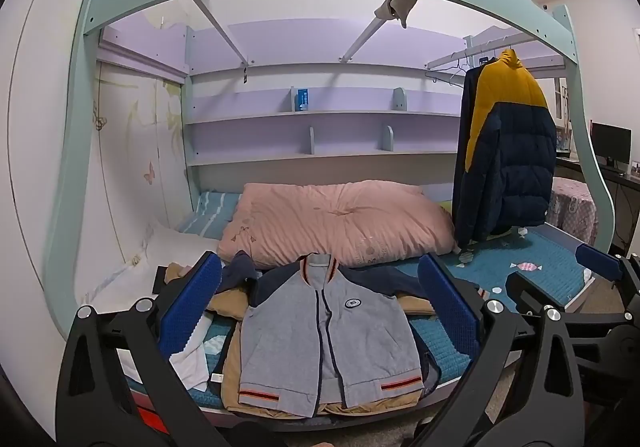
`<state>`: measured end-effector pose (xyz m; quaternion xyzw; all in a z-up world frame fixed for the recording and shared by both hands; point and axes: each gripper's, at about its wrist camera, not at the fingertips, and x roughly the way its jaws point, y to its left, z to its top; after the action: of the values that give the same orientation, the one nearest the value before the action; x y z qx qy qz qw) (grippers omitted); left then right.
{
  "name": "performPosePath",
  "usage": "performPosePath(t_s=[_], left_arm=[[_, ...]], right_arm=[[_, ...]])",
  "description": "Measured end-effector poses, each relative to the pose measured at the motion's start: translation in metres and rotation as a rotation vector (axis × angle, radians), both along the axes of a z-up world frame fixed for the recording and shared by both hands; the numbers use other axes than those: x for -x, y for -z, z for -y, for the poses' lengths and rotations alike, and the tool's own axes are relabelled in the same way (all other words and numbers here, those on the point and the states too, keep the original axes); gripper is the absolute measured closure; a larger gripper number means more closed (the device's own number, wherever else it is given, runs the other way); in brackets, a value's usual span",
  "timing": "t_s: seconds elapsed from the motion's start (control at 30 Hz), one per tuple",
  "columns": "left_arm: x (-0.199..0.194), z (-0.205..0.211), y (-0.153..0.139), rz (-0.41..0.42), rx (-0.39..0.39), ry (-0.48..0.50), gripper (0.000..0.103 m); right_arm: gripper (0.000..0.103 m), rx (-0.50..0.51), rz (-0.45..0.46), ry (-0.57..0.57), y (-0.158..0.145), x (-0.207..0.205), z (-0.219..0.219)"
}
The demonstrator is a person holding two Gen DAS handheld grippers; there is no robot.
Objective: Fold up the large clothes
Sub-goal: 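Move both tools toward the grey jacket spread on the bed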
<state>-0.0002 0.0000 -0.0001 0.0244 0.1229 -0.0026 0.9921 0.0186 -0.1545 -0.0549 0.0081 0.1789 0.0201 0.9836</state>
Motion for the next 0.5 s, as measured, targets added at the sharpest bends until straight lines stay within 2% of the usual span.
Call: performPosePath(t_s=[0.5], left_arm=[[0.0005,0.0017,0.0022,0.012,0.001,-0.009,0.005]], right_arm=[[0.007,-0.003,-0.001,0.002,-0.0008,-0.0001,-0.0006]])
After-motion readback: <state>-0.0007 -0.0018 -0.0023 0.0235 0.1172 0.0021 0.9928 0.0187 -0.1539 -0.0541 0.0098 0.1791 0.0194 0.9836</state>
